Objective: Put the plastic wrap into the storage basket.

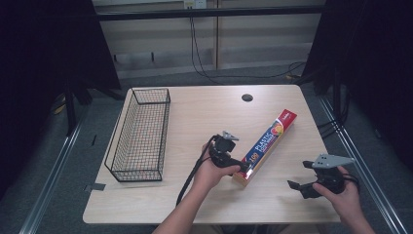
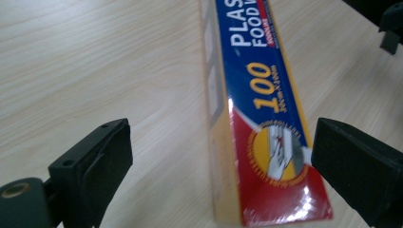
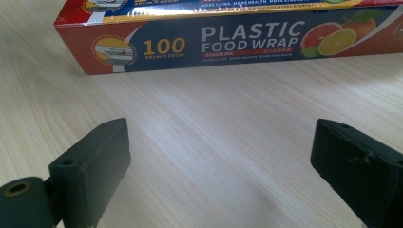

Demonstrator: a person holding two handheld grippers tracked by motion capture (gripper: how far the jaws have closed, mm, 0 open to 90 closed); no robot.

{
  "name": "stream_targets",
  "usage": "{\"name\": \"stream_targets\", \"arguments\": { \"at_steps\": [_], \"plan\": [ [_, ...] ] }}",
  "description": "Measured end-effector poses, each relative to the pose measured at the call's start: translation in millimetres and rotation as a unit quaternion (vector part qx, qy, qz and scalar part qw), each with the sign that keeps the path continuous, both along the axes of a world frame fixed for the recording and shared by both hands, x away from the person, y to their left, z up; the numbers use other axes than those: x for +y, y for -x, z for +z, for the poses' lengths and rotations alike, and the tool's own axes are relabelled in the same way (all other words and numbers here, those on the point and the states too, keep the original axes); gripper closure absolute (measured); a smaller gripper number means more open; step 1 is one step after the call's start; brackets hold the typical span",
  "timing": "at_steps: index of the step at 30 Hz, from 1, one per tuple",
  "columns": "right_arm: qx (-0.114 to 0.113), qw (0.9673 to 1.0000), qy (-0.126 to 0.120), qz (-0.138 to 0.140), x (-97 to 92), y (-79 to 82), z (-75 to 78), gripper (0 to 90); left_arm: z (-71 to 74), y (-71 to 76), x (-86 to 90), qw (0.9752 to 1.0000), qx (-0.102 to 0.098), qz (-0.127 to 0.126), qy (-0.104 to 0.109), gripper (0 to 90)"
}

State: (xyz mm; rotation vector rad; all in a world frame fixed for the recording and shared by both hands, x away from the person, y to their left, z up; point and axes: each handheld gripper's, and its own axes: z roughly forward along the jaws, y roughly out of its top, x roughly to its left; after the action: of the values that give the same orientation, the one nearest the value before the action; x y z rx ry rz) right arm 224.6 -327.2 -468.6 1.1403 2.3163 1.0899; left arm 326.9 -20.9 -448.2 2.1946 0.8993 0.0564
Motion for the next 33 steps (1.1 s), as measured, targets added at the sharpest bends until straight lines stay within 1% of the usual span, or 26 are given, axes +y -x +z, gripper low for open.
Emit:
{"name": "stream_targets", "arguments": {
  "at_steps": [1, 3, 4, 5, 8, 9, 10, 11, 12, 13, 15, 17, 18, 20, 21, 24, 25, 26, 27, 29, 32, 33],
  "plan": [
    [0.0, 1.0, 0.0, 0.0, 0.0, 0.0, 0.0, 5.6, -0.3, -1.0, -3.7, 1.0, 0.002, -0.006, -0.002, 6.4],
    [0.0, 1.0, 0.0, 0.002, -0.3, -0.1, 0.1, 5.6, -0.8, -2.1, -10.9, 0.9999, -0.003, -0.009, -0.012, 6.9],
    [0.0, 1.0, 0.0, 0.002, -0.3, -0.1, 0.1, 5.6, -1.4, -3.0, -14.1, 0.9998, -0.003, -0.015, -0.012, 6.9],
    [0.0, 1.0, -0.001, 0.003, -0.4, -0.1, 0.1, 5.6, -1.8, -4.1, -16.9, 0.9997, -0.003, -0.019, -0.018, 6.9],
    [-0.003, 1.0, -0.002, 0.001, -1.4, 0.3, 1.4, 5.6, -4.1, -6.9, -25.7, 0.9995, 0.002, -0.018, -0.026, 7.3],
    [-0.002, 1.0, -0.005, 0.002, -1.7, 0.4, 1.8, 5.6, -4.6, -8.5, -27.6, 0.999, -0.001, -0.025, -0.037, 7.6],
    [-0.002, 1.0, -0.005, 0.002, -1.7, 0.4, 1.8, 5.6, -6.3, -8.7, -30.8, 0.9994, 0.001, -0.017, -0.031, 7.6],
    [-0.002, 1.0, -0.006, 0.0, -2.3, 0.5, 2.4, 5.6, -10.1, -10.1, -35.8, 0.9998, 0.008, -0.001, -0.021, 8.1],
    [-0.004, 1.0, -0.006, 0.001, -3.0, 0.2, 2.4, 5.6, -10.1, -10.1, -35.8, 0.9998, 0.008, -0.001, -0.021, 8.1],
    [-0.004, 1.0, -0.008, 0.001, -3.7, 0.1, 2.4, 5.6, -10.5, -12.8, -34.7, 0.9994, 0.01, -0.017, -0.029, 8.4],
    [-0.002, 0.9999, -0.01, -0.001, -4.3, 0.2, 2.3, 5.6, -12.0, -13.7, -37.7, 0.9996, 0.012, -0.015, -0.023, 8.4],
    [-0.003, 1.0, -0.009, -0.003, -5.8, 0.0, 2.4, 5.6, -13.2, -14.8, -40.1, 0.9992, 0.016, -0.022, -0.031, 10.4],
    [-0.003, 1.0, -0.009, -0.003, -5.8, 0.0, 2.4, 5.6, -14.4, -14.4, -42.1, 0.9992, 0.017, -0.02, -0.031, 10.4],
    [-0.003, 0.9999, -0.012, -0.005, -6.3, 0.1, 2.9, 5.6, -16.2, -14.1, -45.6, 0.999, 0.023, -0.02, -0.033, 13.3],
    [-0.004, 0.9999, -0.012, -0.005, -6.4, 0.1, 3.0, 5.6, -16.3, -14.4, -46.0, 0.9985, 0.026, -0.027, -0.041, 15.7],
    [-0.006, 0.9999, -0.011, -0.003, -6.0, 0.2, 3.0, 5.6, -13.4, -13.0, -47.1, 0.9981, 0.034, -0.035, -0.038, 28.5],
    [-0.005, 0.9999, -0.01, -0.003, -5.8, 0.2, 2.7, 5.6, -12.2, -10.6, -49.0, 0.9986, 0.037, -0.022, -0.029, 33.2],
    [-0.003, 0.9999, -0.01, -0.003, -5.5, 0.1, 2.4, 5.6, -10.0, -11.0, -47.5, 0.9979, 0.038, -0.033, -0.041, 35.8],
    [-0.003, 0.9999, -0.01, -0.003, -5.5, 0.1, 2.4, 5.6, -9.2, -10.8, -47.0, 0.9979, 0.035, -0.032, -0.043, 35.8],
    [-0.004, 1.0, -0.009, -0.001, -5.3, -0.4, 1.7, 5.6, -7.7, -10.7, -44.4, 0.9979, 0.037, -0.022, -0.048, 37.4],
    [-0.006, 0.9999, -0.011, 0.0, -4.8, -0.4, 2.3, 5.4, -6.4, -11.2, -38.4, 0.9977, 0.035, -0.018, -0.054, 38.6],
    [-0.007, 0.9999, -0.011, 0.0, -4.7, -0.5, 2.4, 5.4, -6.1, -11.1, -36.1, 0.9977, 0.038, -0.015, -0.053, 38.8]
  ]
}}
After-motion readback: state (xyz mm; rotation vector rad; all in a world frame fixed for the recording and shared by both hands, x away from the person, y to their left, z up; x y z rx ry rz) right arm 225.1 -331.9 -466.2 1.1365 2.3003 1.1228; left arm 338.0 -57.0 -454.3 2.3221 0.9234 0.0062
